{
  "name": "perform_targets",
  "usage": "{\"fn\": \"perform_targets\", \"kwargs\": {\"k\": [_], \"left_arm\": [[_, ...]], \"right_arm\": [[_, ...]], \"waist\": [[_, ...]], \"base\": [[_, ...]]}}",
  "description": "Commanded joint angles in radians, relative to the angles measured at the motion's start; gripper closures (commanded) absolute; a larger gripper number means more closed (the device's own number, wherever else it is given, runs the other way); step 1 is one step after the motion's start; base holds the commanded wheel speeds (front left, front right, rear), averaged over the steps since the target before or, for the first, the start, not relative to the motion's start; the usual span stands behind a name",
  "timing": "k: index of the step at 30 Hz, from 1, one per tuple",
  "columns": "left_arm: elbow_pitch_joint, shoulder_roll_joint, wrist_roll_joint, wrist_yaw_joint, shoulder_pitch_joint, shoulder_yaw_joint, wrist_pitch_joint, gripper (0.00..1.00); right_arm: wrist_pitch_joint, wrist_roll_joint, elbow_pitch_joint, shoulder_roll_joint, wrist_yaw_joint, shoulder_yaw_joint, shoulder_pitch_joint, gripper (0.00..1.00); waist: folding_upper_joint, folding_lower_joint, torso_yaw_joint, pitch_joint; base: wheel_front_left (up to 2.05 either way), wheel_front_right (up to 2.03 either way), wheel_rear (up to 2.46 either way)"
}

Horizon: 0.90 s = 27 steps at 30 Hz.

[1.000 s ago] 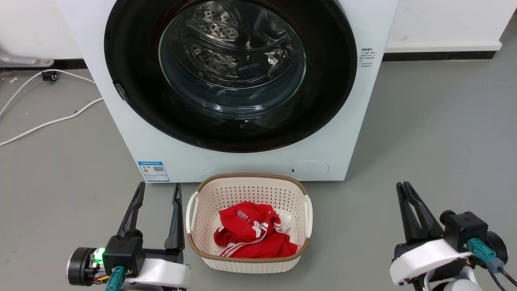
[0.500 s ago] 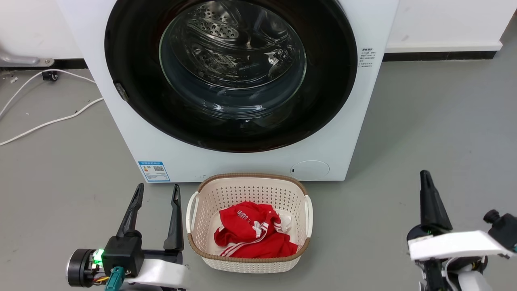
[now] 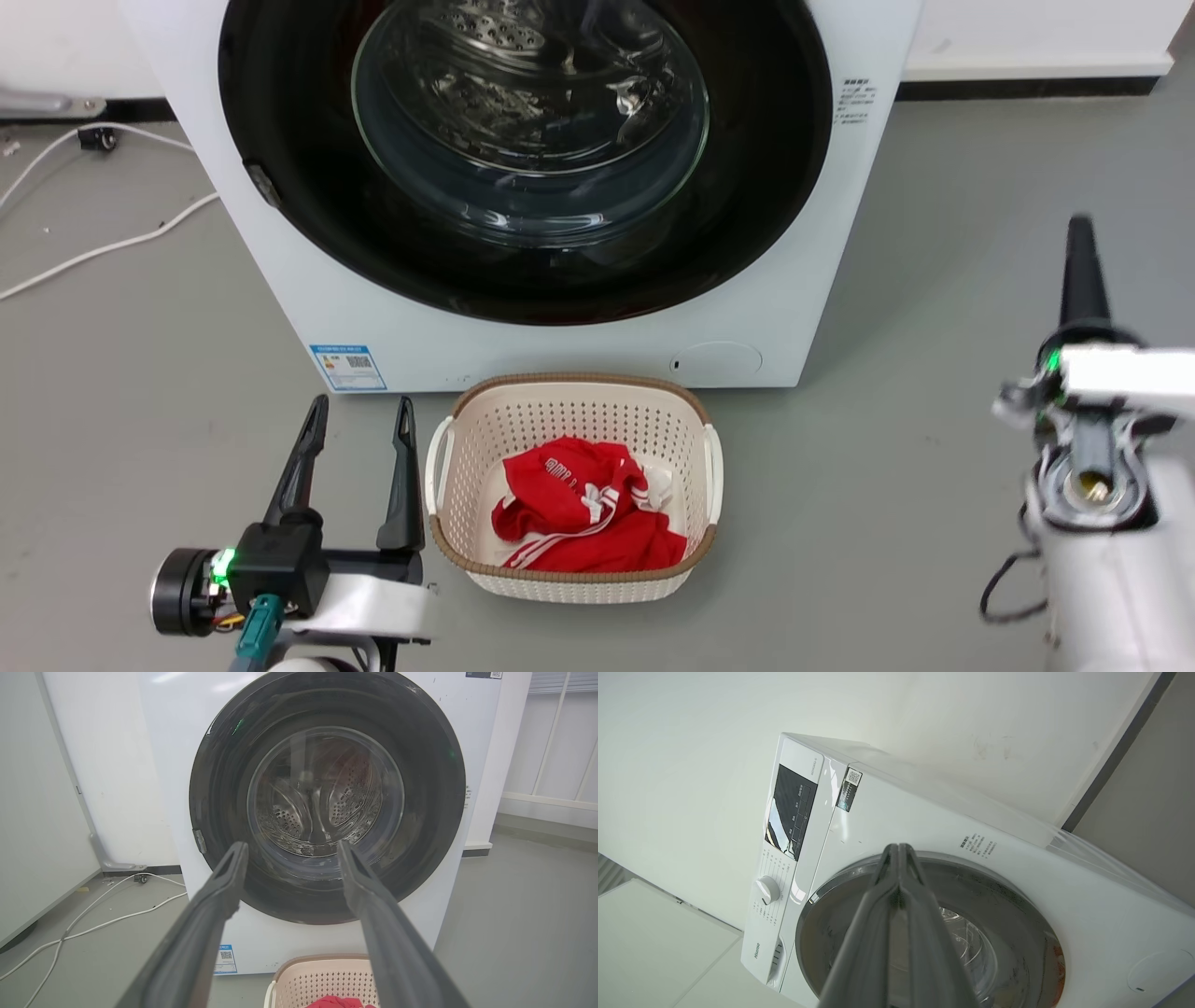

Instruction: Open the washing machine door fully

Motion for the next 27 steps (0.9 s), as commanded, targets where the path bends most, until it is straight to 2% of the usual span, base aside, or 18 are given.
{"fn": "perform_targets", "kwargs": {"k": [1,6,8,15,20,27], "left_arm": [[-0.004,-0.001,-0.004,0.001,-0.014,0.001,-0.003,0.0],[-0.013,-0.002,-0.006,0.0,-0.051,-0.004,-0.003,0.0],[-0.017,-0.002,-0.007,-0.002,-0.065,-0.009,-0.003,0.0],[-0.036,-0.003,-0.014,0.002,-0.117,-0.022,-0.003,0.0],[-0.048,-0.003,-0.009,-0.008,-0.155,-0.024,-0.003,0.0],[-0.054,-0.003,-0.014,-0.014,-0.203,-0.03,-0.003,0.0]], "right_arm": [[0.008,0.001,0.007,-0.012,0.0,-0.005,-0.027,1.0],[0.121,0.042,0.123,-0.077,0.0,-0.059,-0.225,1.0],[0.148,-0.002,0.181,-0.132,0.0,-0.063,-0.303,1.0],[0.335,-0.069,0.386,-0.218,0.0,-0.055,-0.576,1.0],[0.503,-0.137,0.498,-0.244,0.0,-0.015,-0.748,1.0],[0.692,-0.23,0.599,-0.228,0.0,0.031,-0.917,1.0]], "waist": [[-0.0001,0.0,0.004,0.013],[-0.0001,0.0,0.017,0.063],[-0.0001,0.0,0.026,0.084],[-0.0001,0.0,0.047,0.164],[-0.0001,0.0,0.055,0.226],[-0.0001,0.0,0.064,0.29]], "base": [[0.0,0.0,0.0],[0.0,0.0,0.0],[0.0,0.0,0.0],[0.0,0.0,0.0],[0.0,0.0,0.0],[0.0,0.0,0.0]]}}
